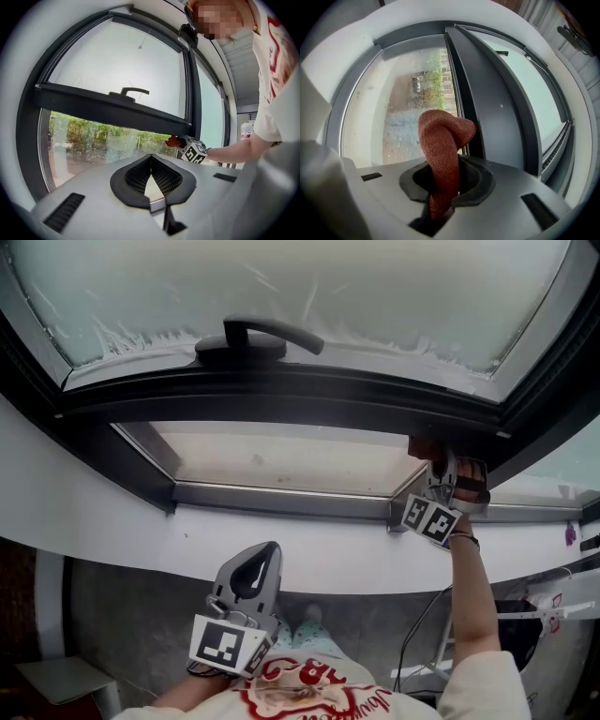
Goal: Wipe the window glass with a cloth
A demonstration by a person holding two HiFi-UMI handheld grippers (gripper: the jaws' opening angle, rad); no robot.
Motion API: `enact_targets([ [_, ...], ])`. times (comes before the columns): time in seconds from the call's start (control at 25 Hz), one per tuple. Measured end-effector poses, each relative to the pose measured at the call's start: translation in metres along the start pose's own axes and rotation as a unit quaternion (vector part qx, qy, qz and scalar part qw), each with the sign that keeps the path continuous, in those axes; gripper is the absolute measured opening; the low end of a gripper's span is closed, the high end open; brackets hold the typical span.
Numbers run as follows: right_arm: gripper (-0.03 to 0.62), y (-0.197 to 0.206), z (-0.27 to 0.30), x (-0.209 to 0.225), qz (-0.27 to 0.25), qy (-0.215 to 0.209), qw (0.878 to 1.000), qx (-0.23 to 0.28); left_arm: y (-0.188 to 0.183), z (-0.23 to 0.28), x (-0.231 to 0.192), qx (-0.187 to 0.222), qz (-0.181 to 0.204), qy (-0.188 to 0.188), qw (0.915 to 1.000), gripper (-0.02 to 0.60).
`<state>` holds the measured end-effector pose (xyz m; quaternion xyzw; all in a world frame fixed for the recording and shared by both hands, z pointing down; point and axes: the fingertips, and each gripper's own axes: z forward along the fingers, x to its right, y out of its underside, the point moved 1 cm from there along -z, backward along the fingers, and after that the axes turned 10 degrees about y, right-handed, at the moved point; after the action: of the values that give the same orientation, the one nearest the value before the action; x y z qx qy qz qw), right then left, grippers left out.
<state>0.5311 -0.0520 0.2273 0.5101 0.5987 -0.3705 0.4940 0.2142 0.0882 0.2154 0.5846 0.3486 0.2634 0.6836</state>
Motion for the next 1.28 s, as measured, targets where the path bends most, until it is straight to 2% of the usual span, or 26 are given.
enact_targets([
  [0.28, 0.084, 0.007, 0.007, -0.015, -0.002, -0.018, 0.999, -0.035, -0.005, 0.036, 0.010, 0.016, -0.001, 0.027, 0.9995, 0.021],
  [0.56, 0.084, 0.009, 0.009, -0.028, 0.003, -0.029, 0.999, -0.046, -0.007, 0.107, 0.036, 0.023, 0.030, 0.092, 0.9950, 0.021],
  [0.76, 0.084, 0.012, 0.003, -0.051, -0.016, -0.047, 0.998, -0.047, -0.011, 0.142, 0.051, 0.039, 0.052, 0.127, 0.9897, 0.021],
  [0.92, 0.084, 0.016, -0.008, -0.091, -0.024, -0.091, 0.994, -0.058, 0.007, 0.154, 0.050, 0.023, 0.062, 0.134, 0.9888, 0.021],
  [1.04, 0.084, 0.020, -0.005, -0.109, -0.035, -0.090, 0.993, -0.061, 0.019, 0.160, 0.038, 0.018, 0.062, 0.127, 0.9898, 0.021],
  [1.28, 0.084, 0.018, -0.007, -0.144, 0.005, -0.103, 0.992, -0.076, 0.043, 0.167, 0.013, 0.004, 0.038, 0.110, 0.9932, 0.021],
])
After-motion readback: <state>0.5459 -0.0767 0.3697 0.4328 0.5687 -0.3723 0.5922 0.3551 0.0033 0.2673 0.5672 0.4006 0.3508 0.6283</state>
